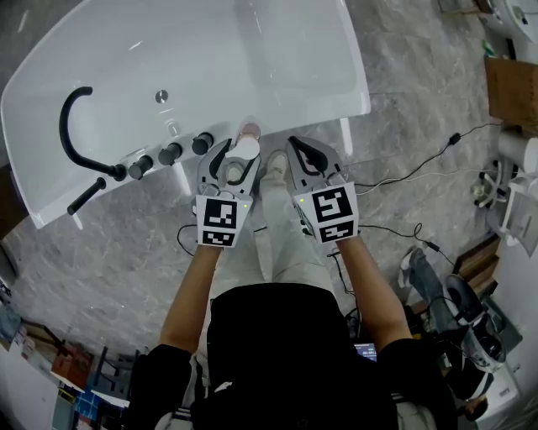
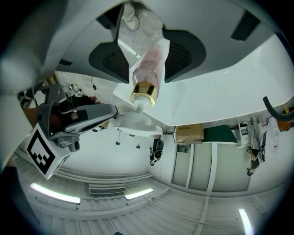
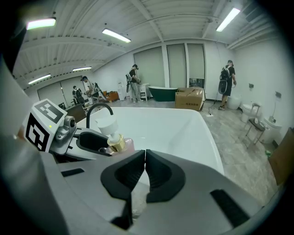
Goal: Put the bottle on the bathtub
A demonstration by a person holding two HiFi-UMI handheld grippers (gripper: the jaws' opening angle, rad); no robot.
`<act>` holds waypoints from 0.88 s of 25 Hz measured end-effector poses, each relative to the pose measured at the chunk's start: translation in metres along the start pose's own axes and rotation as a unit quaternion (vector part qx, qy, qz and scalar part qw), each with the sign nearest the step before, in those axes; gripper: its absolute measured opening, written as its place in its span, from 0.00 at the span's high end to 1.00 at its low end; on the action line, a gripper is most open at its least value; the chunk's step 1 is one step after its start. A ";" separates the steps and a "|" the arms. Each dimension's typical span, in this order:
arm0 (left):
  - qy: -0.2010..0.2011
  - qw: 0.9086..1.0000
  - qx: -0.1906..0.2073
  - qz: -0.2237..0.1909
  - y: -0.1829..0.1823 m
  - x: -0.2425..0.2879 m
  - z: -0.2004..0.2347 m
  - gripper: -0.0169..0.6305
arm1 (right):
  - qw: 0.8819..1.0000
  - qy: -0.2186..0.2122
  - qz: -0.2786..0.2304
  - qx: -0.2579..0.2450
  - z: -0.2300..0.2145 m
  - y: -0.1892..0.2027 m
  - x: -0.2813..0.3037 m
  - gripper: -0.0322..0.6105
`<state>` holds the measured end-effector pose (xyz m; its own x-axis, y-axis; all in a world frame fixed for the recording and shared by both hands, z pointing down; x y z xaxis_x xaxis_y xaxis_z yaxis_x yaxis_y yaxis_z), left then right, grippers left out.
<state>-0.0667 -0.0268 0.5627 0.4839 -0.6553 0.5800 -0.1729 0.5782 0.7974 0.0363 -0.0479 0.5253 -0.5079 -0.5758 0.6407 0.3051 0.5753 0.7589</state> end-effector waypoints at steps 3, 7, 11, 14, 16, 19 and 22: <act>0.007 1.000 0.001 0.008 -0.002 -0.011 -0.003 0.59 | 1.000 0.004 -0.006 -0.005 0.003 -0.011 -0.008 0.91; 0.014 1.000 0.007 0.017 -0.006 -0.027 -0.002 0.62 | 1.000 0.010 -0.017 -0.014 0.008 -0.025 -0.016 0.91; 0.008 1.000 0.015 0.017 -0.020 -0.059 -0.005 0.71 | 0.999 0.005 -0.028 -0.023 0.024 -0.047 -0.036 0.91; -0.015 1.000 0.024 0.002 -0.037 -0.081 -0.001 0.82 | 0.998 0.005 -0.037 -0.042 0.032 -0.063 -0.051 0.91; -0.035 0.999 0.022 -0.020 -0.057 -0.094 0.007 0.87 | 0.997 0.008 -0.051 -0.051 0.032 -0.078 -0.061 0.91; -0.050 0.997 0.019 -0.052 -0.091 -0.113 0.013 0.92 | 0.996 0.016 -0.070 -0.058 0.032 -0.102 -0.079 0.91; -0.050 0.996 0.016 -0.079 -0.126 -0.128 0.011 0.95 | 0.994 0.026 -0.088 -0.066 0.027 -0.127 -0.097 0.91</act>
<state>-0.1159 -0.0212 0.3902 0.4204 -0.7821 0.4600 -0.1293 0.4501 0.8835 0.0250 -0.0496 0.3641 -0.5206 -0.6923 0.4997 0.3201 0.3843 0.8659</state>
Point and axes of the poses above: the fingertips, and each gripper's own axes: x forward along the fingers, z to its left, y out of its underside, the point moved 2 cm from there along -x, backward along the fingers, and after that the axes turned 2 degrees about -z, right-handed, at the moved point
